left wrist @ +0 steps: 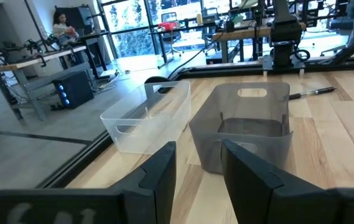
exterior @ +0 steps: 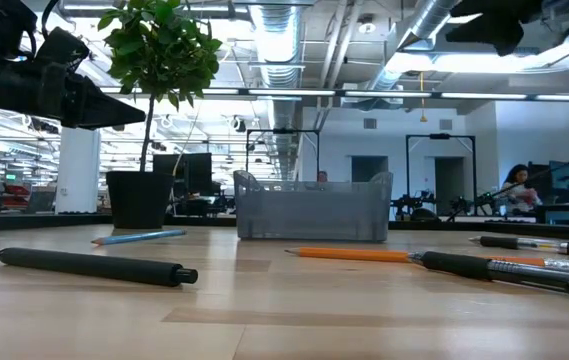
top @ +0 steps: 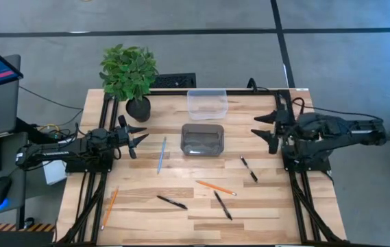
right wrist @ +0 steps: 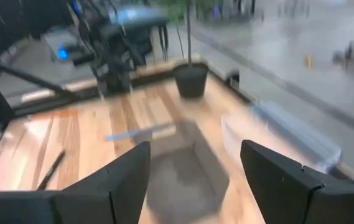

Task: Sort pens & pencils
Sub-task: Put the top right black pen into the transparent bin

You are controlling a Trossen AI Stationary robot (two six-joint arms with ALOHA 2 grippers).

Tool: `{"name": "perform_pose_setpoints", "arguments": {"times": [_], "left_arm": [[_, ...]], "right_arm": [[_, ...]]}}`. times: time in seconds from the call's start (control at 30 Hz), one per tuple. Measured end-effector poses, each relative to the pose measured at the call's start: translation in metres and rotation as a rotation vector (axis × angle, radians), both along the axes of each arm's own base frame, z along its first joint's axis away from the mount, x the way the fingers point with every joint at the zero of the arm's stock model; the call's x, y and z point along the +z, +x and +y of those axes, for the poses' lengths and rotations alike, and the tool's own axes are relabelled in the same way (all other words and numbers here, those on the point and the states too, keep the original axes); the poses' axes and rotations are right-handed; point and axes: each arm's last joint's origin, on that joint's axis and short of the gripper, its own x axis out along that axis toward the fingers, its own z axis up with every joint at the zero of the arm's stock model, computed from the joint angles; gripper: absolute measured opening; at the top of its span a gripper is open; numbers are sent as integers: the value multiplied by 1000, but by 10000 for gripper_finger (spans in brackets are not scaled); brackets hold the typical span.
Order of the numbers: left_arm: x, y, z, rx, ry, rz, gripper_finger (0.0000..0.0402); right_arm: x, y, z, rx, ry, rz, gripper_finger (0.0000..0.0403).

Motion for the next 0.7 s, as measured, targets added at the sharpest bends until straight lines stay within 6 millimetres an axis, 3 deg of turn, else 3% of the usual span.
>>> {"name": "perform_pose_setpoints", "arguments": {"times": [0.27, 0.5, 0.7], "left_arm": [[0, 0, 0, 0, 0, 0, 118], [0, 0, 0, 1, 0, 0, 118], [0, 0, 0, 1, 0, 0, 118]], "right_arm": [[8, 16, 5, -44, 335, 197, 276], [-15, 31, 11, -81, 585, 444, 276], [-40, 45, 21, -190, 640, 690, 276]]}}
